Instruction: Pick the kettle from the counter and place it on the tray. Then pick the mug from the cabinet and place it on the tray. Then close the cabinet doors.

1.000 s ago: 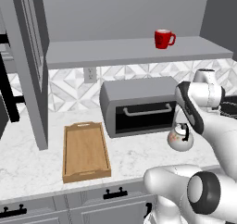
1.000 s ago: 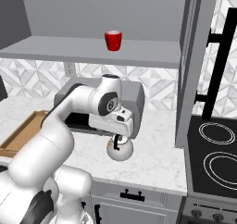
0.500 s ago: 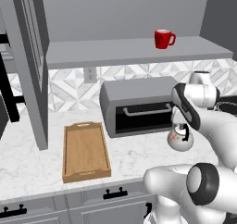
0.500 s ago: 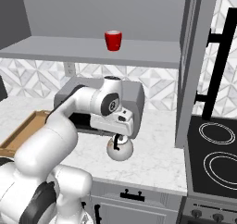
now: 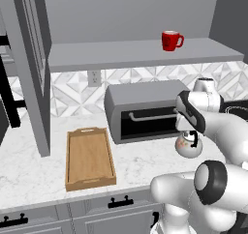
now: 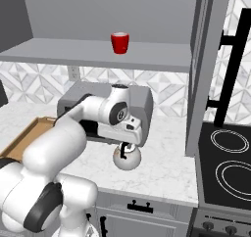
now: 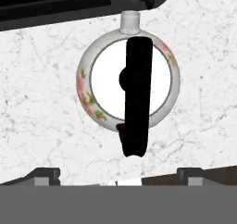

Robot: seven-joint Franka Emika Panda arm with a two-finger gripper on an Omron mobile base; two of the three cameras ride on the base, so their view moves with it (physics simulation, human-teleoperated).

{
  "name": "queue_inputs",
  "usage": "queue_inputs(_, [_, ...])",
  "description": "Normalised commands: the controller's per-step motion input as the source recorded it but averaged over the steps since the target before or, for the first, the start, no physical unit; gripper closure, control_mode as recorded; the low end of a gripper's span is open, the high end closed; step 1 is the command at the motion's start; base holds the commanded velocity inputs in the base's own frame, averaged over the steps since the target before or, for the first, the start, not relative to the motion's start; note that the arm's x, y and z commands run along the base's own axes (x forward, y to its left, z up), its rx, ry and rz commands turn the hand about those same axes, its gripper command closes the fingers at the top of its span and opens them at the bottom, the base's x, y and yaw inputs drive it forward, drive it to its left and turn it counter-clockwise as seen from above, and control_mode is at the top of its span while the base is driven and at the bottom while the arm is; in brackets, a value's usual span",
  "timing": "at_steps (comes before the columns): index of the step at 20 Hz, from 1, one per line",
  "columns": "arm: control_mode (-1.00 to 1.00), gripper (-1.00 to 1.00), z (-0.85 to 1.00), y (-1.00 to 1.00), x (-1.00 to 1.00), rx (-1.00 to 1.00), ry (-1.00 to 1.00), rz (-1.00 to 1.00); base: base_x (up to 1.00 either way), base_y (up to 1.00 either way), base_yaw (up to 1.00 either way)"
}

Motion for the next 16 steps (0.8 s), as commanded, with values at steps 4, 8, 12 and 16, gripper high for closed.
queue_inputs(4, [-1.0,-1.0,-0.14,-0.06,0.11,0.0,0.0,0.0,0.0,0.0,0.0])
queue_inputs(8, [-1.0,-1.0,-0.1,-0.07,0.07,0.0,0.0,0.0,0.0,0.0,0.0])
queue_inputs(12, [-1.0,-1.0,-0.07,-0.08,0.09,0.0,0.0,0.0,0.0,0.0,0.0])
queue_inputs(16, [-1.0,-1.0,-0.07,-0.03,0.14,0.0,0.0,0.0,0.0,0.0,0.0])
